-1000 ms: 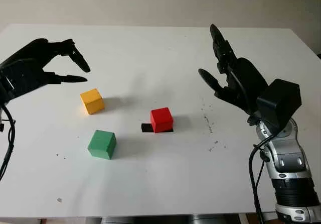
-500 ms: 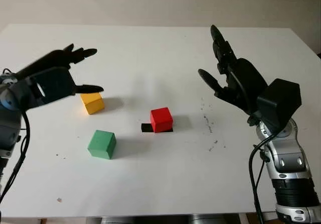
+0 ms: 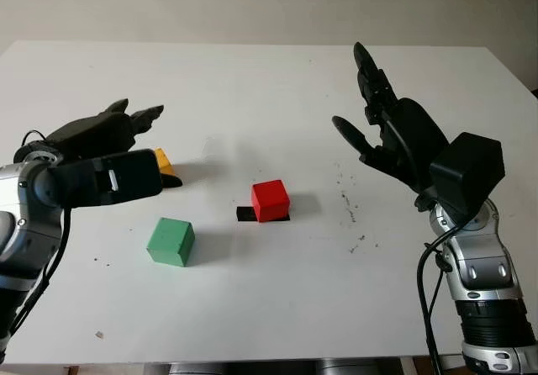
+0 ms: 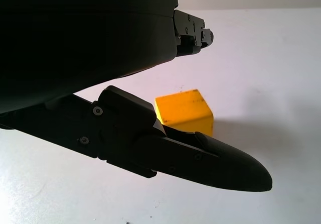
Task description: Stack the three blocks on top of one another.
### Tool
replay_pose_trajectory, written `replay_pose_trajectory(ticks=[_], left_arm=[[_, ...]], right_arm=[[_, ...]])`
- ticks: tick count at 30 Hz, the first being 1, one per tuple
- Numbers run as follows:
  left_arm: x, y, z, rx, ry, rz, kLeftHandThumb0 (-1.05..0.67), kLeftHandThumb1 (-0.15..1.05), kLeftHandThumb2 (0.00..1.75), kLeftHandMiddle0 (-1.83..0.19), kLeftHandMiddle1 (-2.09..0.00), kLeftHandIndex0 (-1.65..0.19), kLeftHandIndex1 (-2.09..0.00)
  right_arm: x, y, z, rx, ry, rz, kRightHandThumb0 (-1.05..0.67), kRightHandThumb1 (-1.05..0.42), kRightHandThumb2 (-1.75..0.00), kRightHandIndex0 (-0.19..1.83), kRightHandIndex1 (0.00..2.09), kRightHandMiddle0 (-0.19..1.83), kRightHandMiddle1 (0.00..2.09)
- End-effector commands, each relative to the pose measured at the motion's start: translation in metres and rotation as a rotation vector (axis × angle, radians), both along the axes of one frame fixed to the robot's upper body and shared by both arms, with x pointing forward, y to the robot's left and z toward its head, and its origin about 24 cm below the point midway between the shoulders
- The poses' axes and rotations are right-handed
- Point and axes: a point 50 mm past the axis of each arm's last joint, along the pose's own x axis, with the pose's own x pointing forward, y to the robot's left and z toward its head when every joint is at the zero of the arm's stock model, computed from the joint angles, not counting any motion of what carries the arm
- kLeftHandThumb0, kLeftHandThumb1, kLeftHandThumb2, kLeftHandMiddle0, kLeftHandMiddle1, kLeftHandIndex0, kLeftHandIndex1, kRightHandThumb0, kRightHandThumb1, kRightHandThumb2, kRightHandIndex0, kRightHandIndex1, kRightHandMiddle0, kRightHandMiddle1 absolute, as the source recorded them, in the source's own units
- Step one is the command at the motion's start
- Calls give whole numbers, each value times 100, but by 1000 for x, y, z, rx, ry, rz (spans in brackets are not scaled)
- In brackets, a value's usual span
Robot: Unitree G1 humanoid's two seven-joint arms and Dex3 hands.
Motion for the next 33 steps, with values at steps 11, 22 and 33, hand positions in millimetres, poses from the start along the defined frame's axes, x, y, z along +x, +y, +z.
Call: replay_pose_trajectory(ticks=[11, 22, 33], left_arm=[[9, 11, -11, 65, -80, 78, -104, 105, 19, 7, -7, -21, -15], [19, 21, -21, 74, -36, 138, -105, 105, 22, 4, -6, -31, -24], [24, 17, -29, 48, 32, 144, -104, 105, 21, -1, -6, -10, -47]], right_arm=[[-1, -1, 4, 1, -29, 3, -64, -105, -39, -19, 0, -18, 6], [-2, -2, 5, 4, -23, 7, -63, -105, -38, -19, 0, -18, 5], [-3, -2, 6, 14, -21, 6, -64, -105, -37, -19, 0, -17, 6]])
